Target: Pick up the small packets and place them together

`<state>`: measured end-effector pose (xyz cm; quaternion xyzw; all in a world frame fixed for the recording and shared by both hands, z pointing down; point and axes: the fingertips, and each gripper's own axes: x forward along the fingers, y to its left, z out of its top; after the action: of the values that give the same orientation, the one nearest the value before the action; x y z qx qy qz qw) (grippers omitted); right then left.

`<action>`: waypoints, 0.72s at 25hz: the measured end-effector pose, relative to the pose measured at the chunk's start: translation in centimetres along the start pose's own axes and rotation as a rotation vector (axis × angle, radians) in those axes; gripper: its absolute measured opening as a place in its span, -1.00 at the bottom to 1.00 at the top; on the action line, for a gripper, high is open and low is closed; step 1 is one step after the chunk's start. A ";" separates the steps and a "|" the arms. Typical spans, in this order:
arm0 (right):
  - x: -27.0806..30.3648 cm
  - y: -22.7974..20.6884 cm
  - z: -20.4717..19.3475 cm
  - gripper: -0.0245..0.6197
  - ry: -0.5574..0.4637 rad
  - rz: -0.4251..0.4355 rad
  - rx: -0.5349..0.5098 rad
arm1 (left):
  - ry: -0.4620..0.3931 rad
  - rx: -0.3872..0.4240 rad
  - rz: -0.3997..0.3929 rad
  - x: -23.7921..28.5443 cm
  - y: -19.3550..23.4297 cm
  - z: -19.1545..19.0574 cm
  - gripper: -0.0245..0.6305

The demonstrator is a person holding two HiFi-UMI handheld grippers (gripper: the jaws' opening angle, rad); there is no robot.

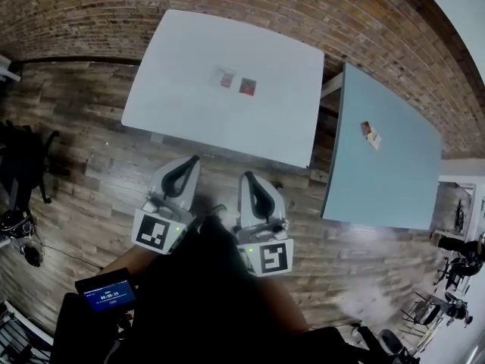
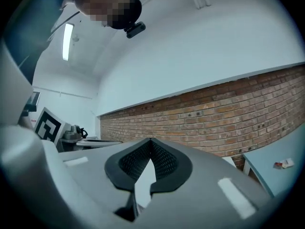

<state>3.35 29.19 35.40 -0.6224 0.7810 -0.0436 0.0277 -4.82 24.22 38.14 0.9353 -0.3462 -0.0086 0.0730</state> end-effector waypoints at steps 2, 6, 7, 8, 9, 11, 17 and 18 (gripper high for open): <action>-0.5 0.6 0.2 -0.92 -0.006 -0.004 -0.024 | 0.014 0.017 0.006 -0.8 0.0 0.0 -0.93; -0.5 1.5 1.5 -0.92 -0.005 -0.017 -0.071 | -0.007 0.010 -0.001 -2.0 0.3 0.7 -0.93; -0.7 1.9 1.7 -0.92 -0.007 -0.020 -0.084 | -0.017 0.010 -0.002 -2.5 0.3 1.0 -0.93; -0.9 2.3 1.8 -0.92 -0.011 -0.024 -0.094 | -0.020 0.016 -0.001 -3.0 0.5 1.0 -0.93; -1.0 2.7 1.9 -0.92 -0.015 -0.029 -0.104 | -0.020 0.020 0.001 -3.5 0.8 0.9 -0.93; -1.3 3.1 2.2 -0.92 -0.020 -0.042 -0.120 | -0.019 0.023 0.007 -3.9 1.3 0.8 -0.93; -2.2 2.0 2.9 -0.92 -0.019 -0.082 -0.144 | -0.060 0.028 -0.005 -3.3 1.1 2.2 -0.93; -2.4 1.9 3.1 -0.92 -0.021 -0.087 -0.141 | -0.067 0.024 -0.008 -3.2 1.0 2.5 -0.93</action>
<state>2.32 31.81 32.14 -0.6566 0.7540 0.0167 -0.0102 -8.06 25.26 35.66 0.9366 -0.3448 -0.0361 0.0503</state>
